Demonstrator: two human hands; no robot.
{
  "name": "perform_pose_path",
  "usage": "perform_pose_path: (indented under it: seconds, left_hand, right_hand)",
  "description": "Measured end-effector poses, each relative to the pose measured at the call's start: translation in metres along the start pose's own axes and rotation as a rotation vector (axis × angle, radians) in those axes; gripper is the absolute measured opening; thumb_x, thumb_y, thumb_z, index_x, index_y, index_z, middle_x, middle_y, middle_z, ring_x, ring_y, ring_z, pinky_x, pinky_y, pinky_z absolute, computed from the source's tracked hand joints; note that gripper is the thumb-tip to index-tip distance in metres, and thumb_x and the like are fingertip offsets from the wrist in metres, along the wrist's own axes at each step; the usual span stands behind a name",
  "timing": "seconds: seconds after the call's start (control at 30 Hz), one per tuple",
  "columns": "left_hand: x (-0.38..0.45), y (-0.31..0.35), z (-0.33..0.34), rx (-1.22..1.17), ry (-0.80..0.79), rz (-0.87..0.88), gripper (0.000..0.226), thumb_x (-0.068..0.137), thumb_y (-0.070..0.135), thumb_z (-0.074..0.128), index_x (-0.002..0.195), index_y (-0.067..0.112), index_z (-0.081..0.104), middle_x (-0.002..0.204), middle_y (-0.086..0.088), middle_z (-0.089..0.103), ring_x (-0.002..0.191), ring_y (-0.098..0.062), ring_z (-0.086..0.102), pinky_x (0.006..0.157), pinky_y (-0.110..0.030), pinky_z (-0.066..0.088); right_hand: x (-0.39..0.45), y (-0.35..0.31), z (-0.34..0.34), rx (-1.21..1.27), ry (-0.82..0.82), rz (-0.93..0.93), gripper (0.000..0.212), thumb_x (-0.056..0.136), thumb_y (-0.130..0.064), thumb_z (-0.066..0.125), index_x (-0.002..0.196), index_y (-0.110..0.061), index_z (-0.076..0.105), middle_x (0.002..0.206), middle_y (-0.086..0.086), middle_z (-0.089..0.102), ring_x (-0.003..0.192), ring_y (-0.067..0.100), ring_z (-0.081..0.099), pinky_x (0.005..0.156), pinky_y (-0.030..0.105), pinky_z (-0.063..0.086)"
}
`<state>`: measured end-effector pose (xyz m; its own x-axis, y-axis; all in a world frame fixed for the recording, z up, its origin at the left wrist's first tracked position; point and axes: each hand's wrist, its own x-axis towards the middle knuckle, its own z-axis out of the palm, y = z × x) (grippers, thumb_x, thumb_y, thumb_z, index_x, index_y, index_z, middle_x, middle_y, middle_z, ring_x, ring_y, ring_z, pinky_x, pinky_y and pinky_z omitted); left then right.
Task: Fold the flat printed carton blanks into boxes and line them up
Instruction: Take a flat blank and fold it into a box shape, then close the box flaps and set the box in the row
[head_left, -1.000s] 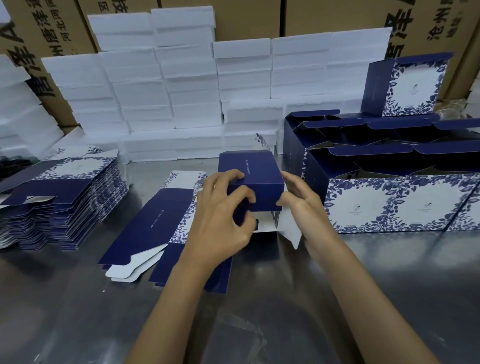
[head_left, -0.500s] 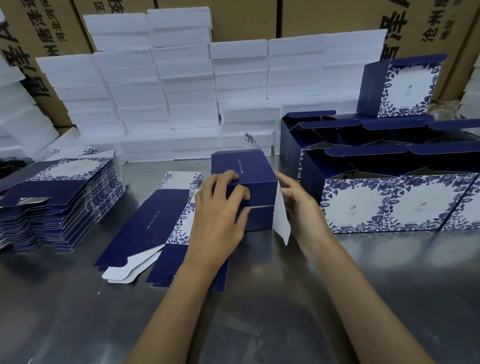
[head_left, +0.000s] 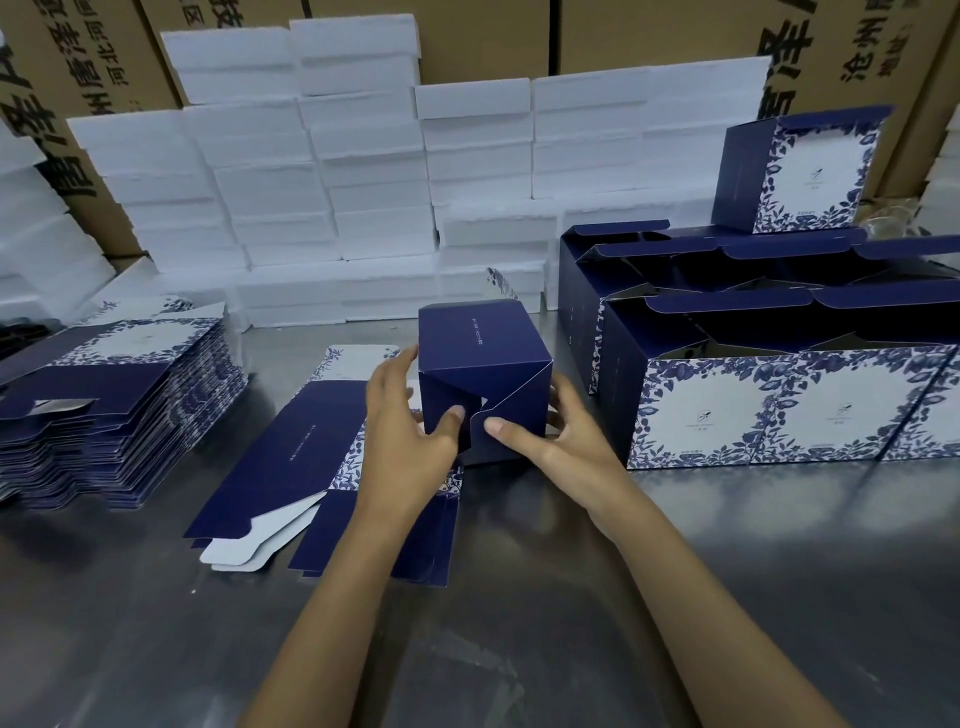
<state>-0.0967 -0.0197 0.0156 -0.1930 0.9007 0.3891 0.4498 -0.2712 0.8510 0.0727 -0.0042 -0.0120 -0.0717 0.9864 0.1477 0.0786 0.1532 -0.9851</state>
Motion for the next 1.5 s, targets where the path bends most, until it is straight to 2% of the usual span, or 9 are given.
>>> perform_pose_path:
  seconds: [0.13,0.37,0.53,0.8,0.97,1.13,1.23,1.33,1.5]
  left_hand:
    - [-0.001,0.008,0.0,-0.1,-0.054,-0.079,0.065,0.089,0.002,0.06,0.131,0.048,0.042,0.115,0.028,0.057,0.097,0.014,0.057,0.067,-0.001,0.044]
    - [-0.001,0.014,0.001,-0.157,-0.045,-0.154,0.054,0.088,0.001,0.05,0.127,0.038,0.056,0.119,0.017,0.062,0.106,-0.004,0.061,0.08,-0.018,0.048]
    - [-0.001,0.014,0.0,-0.203,-0.061,-0.141,0.047,0.092,0.001,0.046,0.124,0.031,0.065,0.123,0.01,0.067,0.111,-0.017,0.065,0.096,-0.043,0.053]
    - [-0.001,0.012,0.001,-0.232,-0.057,-0.171,0.043,0.094,0.002,0.045,0.12,0.026,0.067,0.12,0.012,0.068,0.108,-0.012,0.066,0.095,-0.038,0.054]
    - [-0.002,0.014,0.002,-0.281,-0.017,-0.186,0.038,0.094,0.005,0.048,0.114,0.031,0.068,0.114,0.018,0.069,0.102,-0.006,0.066,0.091,-0.029,0.052]
    - [0.001,0.014,-0.005,-0.424,0.02,-0.277,0.032,0.094,0.013,0.055,0.104,0.035,0.075,0.101,0.029,0.067,0.088,0.012,0.06,0.098,-0.039,0.049]
    - [0.002,0.015,-0.006,-0.475,0.074,-0.291,0.035,0.085,0.018,0.068,0.113,0.038,0.066,0.125,0.019,0.057,0.122,-0.007,0.054,0.102,-0.042,0.048]
    - [0.004,0.017,-0.009,-0.623,0.156,-0.307,0.055,0.07,0.029,0.069,0.124,0.034,0.056,0.13,0.01,0.053,0.111,-0.007,0.056,0.089,-0.031,0.047]
    - [0.013,0.021,-0.018,-0.798,0.195,-0.292,0.053,0.075,0.036,0.056,0.126,0.022,0.062,0.104,0.0,0.06,0.087,-0.014,0.051,0.067,-0.026,0.04]
  right_hand:
    - [0.002,0.002,0.008,-0.037,0.13,-0.029,0.068,0.083,-0.03,0.083,0.139,-0.034,0.046,0.122,-0.018,0.066,0.099,-0.011,0.065,0.078,0.011,0.055]
    - [0.002,0.003,0.009,-0.162,0.302,-0.043,0.051,0.085,-0.039,0.078,0.129,-0.036,0.053,0.108,-0.019,0.07,0.103,0.006,0.067,0.094,0.038,0.057]
    - [0.0,0.001,0.009,-0.198,0.404,-0.044,0.048,0.085,-0.043,0.077,0.127,-0.032,0.056,0.111,-0.012,0.071,0.105,0.013,0.067,0.096,0.039,0.054]
    - [-0.001,-0.001,0.011,-0.269,0.47,-0.035,0.055,0.086,-0.05,0.074,0.133,-0.031,0.053,0.12,-0.008,0.07,0.113,0.021,0.065,0.097,0.041,0.052]
    - [-0.003,-0.003,0.01,-0.112,0.34,-0.05,0.055,0.08,-0.053,0.078,0.128,-0.038,0.056,0.113,-0.018,0.071,0.108,0.005,0.067,0.096,0.032,0.053]
    - [-0.001,-0.014,0.011,0.24,0.226,0.012,0.074,0.065,-0.087,0.066,0.128,-0.048,0.057,0.125,-0.03,0.065,0.116,-0.009,0.06,0.101,0.025,0.047]
    - [0.001,-0.012,0.006,0.32,0.194,0.054,0.052,0.069,-0.072,0.07,0.115,-0.048,0.064,0.12,-0.022,0.069,0.116,0.004,0.064,0.101,0.036,0.049]
    - [0.006,-0.014,0.001,0.401,0.197,0.099,0.04,0.062,-0.05,0.066,0.099,-0.035,0.071,0.113,-0.006,0.073,0.112,0.022,0.064,0.098,0.042,0.047]
    - [0.006,-0.011,-0.007,0.289,0.265,-0.035,0.049,0.087,-0.001,0.051,0.114,-0.037,0.068,0.115,-0.017,0.07,0.091,-0.012,0.067,0.07,0.009,0.051]
